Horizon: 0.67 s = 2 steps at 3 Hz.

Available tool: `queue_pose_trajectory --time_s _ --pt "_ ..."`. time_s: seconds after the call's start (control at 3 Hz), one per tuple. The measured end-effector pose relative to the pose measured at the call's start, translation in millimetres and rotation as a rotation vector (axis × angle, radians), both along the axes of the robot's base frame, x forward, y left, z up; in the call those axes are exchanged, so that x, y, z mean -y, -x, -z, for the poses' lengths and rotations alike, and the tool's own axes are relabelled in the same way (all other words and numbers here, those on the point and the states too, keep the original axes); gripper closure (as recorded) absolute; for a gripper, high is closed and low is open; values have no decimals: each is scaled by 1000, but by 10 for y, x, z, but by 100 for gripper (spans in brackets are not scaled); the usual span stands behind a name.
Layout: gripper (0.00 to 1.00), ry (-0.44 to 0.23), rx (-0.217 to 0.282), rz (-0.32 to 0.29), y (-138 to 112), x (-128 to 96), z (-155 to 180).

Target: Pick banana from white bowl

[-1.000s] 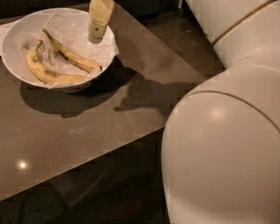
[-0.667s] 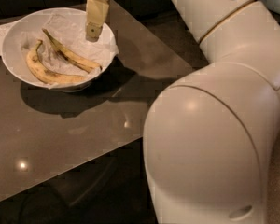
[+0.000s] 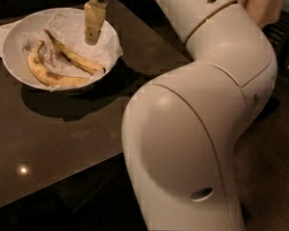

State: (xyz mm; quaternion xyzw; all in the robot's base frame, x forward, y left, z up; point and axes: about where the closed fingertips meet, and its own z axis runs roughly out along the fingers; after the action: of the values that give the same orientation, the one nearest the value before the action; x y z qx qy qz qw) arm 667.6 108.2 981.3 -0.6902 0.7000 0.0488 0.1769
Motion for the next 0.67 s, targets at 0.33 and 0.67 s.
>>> queue_pose_trajectory --time_s 0.33,0.67 --pt "26 29 -3 -8 -71 -124 111" --pt "24 48 -13 -16 -127 -237 224"
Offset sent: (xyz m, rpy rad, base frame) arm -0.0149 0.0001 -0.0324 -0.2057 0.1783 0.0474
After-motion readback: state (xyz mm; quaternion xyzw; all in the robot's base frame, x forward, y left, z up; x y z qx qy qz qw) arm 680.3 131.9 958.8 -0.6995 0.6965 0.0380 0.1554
